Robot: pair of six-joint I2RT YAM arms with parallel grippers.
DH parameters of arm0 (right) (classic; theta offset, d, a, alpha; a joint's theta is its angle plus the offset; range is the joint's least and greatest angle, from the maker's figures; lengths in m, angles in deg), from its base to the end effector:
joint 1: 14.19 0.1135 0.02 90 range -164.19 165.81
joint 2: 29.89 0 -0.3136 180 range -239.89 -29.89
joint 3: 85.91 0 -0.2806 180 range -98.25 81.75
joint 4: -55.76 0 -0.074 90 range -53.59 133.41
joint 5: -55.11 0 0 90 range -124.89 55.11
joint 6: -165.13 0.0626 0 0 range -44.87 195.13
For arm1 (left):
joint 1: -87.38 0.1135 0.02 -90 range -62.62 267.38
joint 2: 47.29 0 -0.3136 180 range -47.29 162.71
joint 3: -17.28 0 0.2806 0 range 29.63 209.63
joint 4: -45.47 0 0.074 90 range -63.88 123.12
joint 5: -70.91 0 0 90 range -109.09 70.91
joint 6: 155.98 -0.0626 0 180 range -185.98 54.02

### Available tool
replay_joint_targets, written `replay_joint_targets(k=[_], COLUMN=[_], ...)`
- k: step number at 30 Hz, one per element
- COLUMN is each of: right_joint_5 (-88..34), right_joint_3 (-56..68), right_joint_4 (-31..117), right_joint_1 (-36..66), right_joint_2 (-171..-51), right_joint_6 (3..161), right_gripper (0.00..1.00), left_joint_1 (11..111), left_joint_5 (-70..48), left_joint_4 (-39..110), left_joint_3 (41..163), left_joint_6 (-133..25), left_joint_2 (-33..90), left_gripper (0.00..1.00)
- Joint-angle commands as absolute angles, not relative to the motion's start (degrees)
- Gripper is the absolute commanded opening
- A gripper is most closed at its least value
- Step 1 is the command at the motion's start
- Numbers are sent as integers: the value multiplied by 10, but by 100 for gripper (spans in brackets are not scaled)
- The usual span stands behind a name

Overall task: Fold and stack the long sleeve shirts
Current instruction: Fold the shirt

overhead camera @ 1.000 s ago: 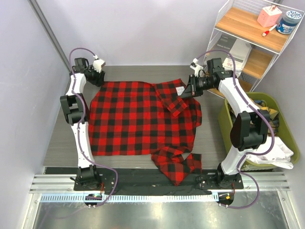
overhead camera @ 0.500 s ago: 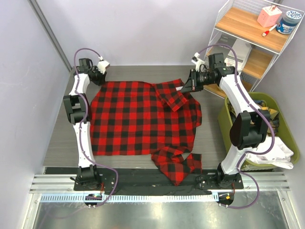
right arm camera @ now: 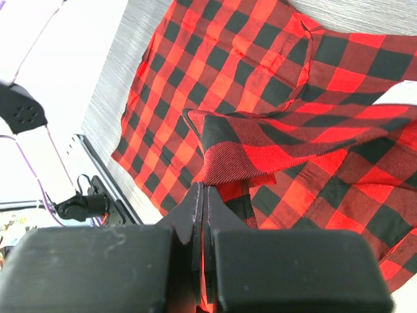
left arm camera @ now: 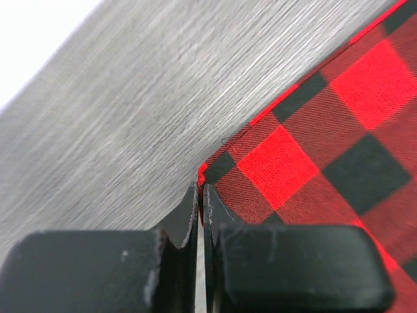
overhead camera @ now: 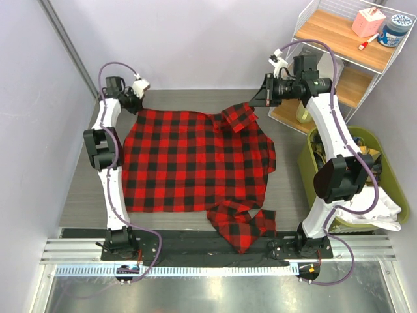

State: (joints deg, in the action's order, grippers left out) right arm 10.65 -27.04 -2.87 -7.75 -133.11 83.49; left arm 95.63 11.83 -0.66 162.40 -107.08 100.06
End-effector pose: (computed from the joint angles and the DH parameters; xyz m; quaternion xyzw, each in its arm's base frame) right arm 0.4402 0.0947 0.4282 -0.1473 0.8407 0.3984 0.3359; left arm 0.6472 0.0613 0.1763 0.3456 0.8373 -0.0834 0.4153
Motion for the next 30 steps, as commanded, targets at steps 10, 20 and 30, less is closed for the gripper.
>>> replay_joint_targets(k=[10, 20, 30], right_joint_5=[114, 112, 115], right_joint_3=[-268, -146, 4], right_joint_4=[-56, -64, -66], right_joint_1=[-80, -76, -73], right_joint_2=[-1195, -1035, -919], right_joint_6=[857, 900, 914], right_gripper=[1, 1, 1], left_joint_1=[978, 1001, 1028], left_joint_5=[189, 223, 227], left_joint_4=[38, 33, -60], left_joint_3=[1457, 1290, 1163], left_joint_6=[-1131, -1240, -1416], left_joint_2=[774, 662, 581], left_gripper=[0, 0, 0])
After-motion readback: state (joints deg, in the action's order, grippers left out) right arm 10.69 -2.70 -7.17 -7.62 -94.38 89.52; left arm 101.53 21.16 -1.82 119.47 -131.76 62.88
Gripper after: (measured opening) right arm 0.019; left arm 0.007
